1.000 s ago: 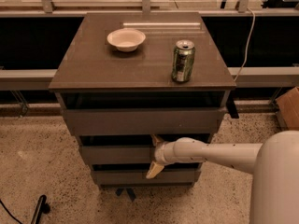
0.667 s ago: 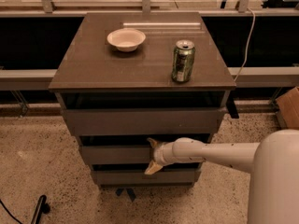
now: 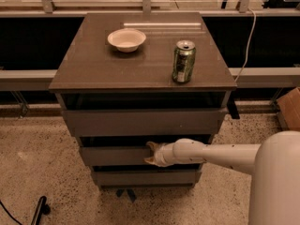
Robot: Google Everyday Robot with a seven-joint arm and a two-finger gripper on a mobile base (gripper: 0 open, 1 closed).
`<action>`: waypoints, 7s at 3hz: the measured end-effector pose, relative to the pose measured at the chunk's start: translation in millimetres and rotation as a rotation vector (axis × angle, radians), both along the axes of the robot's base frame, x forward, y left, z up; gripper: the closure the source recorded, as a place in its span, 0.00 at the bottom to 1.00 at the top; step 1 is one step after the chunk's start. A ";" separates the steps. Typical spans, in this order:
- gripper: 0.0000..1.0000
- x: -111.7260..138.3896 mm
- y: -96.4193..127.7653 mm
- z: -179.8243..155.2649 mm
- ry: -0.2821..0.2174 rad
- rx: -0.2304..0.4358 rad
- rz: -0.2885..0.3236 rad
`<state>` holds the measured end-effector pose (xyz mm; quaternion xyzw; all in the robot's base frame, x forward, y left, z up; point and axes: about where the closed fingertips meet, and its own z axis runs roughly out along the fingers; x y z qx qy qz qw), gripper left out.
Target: Open middle drawer
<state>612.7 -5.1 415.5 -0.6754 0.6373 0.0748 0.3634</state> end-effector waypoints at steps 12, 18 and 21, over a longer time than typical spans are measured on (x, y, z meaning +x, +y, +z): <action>0.10 -10.7 6.2 33.8 0.057 -0.082 0.023; 0.69 -16.9 -2.7 4.1 0.097 -0.098 0.003; 0.40 -23.6 4.7 15.3 0.114 -0.079 0.046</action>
Offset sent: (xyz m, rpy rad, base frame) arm -0.0229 0.0395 0.0114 0.1193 0.0798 0.1479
